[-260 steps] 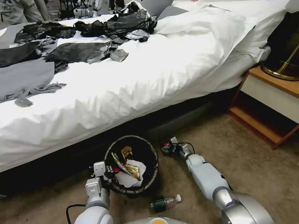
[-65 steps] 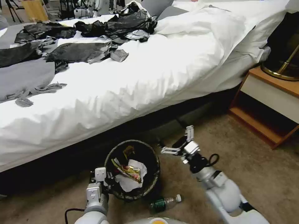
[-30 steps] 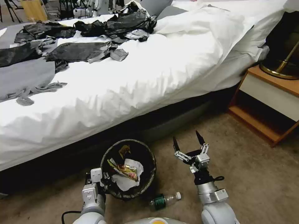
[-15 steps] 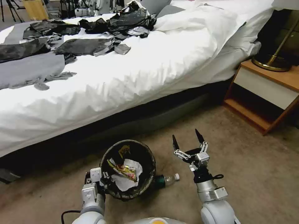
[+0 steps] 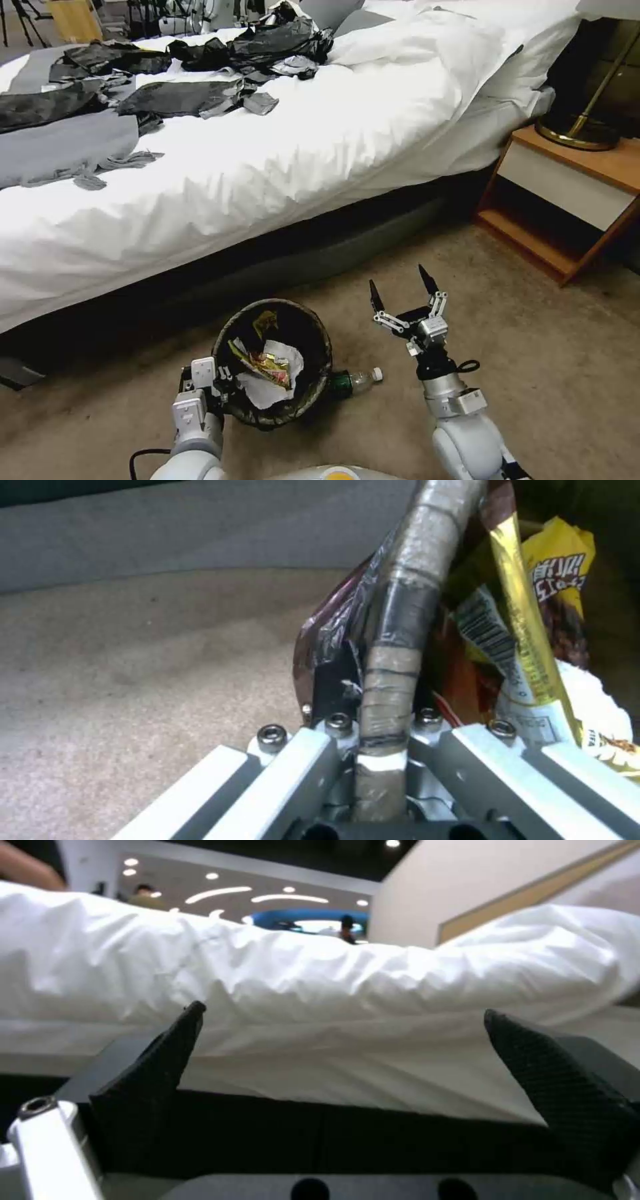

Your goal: Pick up the trash bin, then pick up the garbage from the floor and place it into the trash bin.

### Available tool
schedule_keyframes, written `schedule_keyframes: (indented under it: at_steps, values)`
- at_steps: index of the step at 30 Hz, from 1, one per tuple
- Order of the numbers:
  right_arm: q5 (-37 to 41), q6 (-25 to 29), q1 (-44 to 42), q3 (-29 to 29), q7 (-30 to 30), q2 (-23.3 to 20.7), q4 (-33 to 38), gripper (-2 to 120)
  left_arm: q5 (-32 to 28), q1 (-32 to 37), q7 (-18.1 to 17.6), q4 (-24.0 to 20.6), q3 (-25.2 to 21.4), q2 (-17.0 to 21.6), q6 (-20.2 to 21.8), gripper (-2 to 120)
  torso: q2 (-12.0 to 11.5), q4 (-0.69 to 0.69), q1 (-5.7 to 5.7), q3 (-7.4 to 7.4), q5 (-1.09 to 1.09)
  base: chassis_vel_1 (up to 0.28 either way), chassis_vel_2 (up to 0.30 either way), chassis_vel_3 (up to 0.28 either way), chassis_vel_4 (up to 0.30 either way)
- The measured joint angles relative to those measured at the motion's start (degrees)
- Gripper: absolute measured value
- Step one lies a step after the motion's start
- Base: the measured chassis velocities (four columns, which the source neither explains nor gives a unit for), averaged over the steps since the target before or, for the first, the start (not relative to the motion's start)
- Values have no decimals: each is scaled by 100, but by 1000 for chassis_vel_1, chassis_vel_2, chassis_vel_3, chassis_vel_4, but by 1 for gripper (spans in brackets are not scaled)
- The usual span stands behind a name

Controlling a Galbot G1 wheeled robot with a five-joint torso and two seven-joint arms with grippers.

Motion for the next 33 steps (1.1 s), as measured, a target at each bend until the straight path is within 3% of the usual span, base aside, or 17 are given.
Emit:
schedule_keyframes:
  at_steps: [1, 4, 8, 10, 12, 14, 21, 27, 33]
  values:
    - [0, 0, 0, 0, 0, 0, 0, 100, 0, 0, 0, 0, 0, 0, 0, 0, 0, 0, 0, 0, 0, 0, 0, 0, 0]
    - [309, -425, 484, 95, -985, -623, -259, 100, -109, -4, 4, -38, -231, -25, 0, 0, 0, 1, 0, 0, 1, 0, 0, 0, 0]
    - [448, -609, 775, -21, -1568, -982, -583, 100, -170, 10, 17, -54, -307, -26, 0, 0, 0, -1, 0, 0, -1, 0, 0, 0, 0]
    - [467, -784, 1165, -223, -2390, -1274, -1113, 100, -218, 29, 17, -77, -383, -22, -2, 0, 0, 1, 0, 0, 2, 0, 0, 0, 0]
    - [442, -825, 1280, -288, -2633, -1344, -1287, 100, -232, 37, 18, -87, -398, -18, -3, 0, 0, 1, 0, 0, 1, 0, 0, 0, 0]
    - [230, -867, 1625, -526, -3331, -1470, -1841, 100, -259, 50, 22, -111, -422, -7, -4, 0, 0, -1, 1, 1, 1, 0, 0, 0, 0]
    - [-229, -782, 2161, -1138, -4217, -1414, -2744, 100, -254, 19, 23, -112, -399, -23, -4, 0, 0, 1, 1, 0, 0, 0, 0, 0, 0]
    - [-602, -597, 2480, -1493, -4932, -1104, -3676, 100, -218, -92, 8, -107, -309, -49, 33, 0, 0, 0, 0, 0, 1, 0, 0, 0, 0]
    - [-759, -476, 2645, -1631, -5168, -939, -4124, 100, -153, -142, -11, -47, -237, -101, 44, 0, 0, 0, 0, 0, -1, 0, 0, 0, 0]
